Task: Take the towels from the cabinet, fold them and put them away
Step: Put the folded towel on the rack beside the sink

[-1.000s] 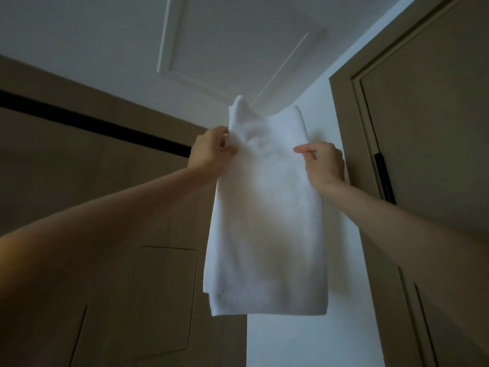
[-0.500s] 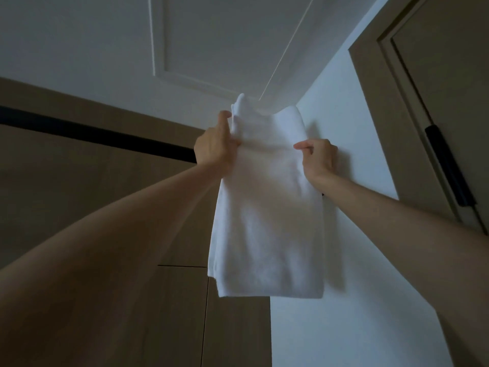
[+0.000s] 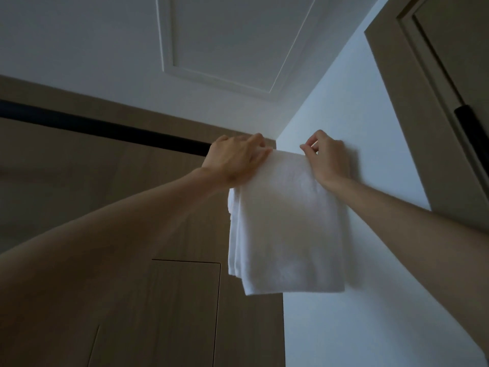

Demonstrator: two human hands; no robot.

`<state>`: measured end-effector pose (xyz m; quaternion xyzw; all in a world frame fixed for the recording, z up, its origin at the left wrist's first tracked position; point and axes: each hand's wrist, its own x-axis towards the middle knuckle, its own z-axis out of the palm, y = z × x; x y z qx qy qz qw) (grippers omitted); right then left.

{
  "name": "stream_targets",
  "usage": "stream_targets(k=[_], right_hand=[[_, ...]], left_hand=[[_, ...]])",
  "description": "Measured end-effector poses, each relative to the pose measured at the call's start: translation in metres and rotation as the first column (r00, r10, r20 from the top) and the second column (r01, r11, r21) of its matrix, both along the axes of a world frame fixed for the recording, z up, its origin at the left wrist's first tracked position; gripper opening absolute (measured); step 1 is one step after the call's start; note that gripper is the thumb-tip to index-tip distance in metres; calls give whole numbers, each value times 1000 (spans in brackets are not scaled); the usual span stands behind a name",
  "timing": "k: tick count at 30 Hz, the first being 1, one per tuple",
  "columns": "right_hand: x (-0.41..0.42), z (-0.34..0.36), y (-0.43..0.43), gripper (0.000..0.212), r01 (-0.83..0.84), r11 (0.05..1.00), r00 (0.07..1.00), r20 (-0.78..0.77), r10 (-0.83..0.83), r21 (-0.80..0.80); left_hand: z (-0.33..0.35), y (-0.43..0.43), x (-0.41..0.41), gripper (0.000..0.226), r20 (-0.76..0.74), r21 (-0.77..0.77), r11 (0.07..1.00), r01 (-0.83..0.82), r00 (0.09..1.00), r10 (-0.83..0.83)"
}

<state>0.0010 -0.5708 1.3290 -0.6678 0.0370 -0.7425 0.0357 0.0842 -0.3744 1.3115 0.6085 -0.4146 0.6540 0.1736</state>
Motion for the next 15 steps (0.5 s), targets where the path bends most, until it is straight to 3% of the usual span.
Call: stream_targets(k=[3, 6, 9, 12, 15], right_hand=[[-5, -18, 16, 23, -32, 998, 999, 13, 32, -47], [3, -42, 41, 25, -154, 982, 988, -20, 152, -111], [16, -54, 54, 37, -148, 973, 985, -113, 129, -178], [18, -52, 57, 46, -87, 982, 980, -190, 54, -169], [15, -48, 60, 54, -49, 990, 956, -292, 9, -130]], left_hand=[[-3, -2, -2, 38, -14, 25, 996, -91, 996, 91], [1, -11, -5, 33, -81, -29, 997, -78, 994, 75], [-8, -11, -3, 30, -57, -128, 979, 160, 984, -169], [-46, 4, 0, 27, 140, -306, 802, 513, 857, -495], [-81, 18, 9, 22, 57, -422, 712, 561, 801, -597]])
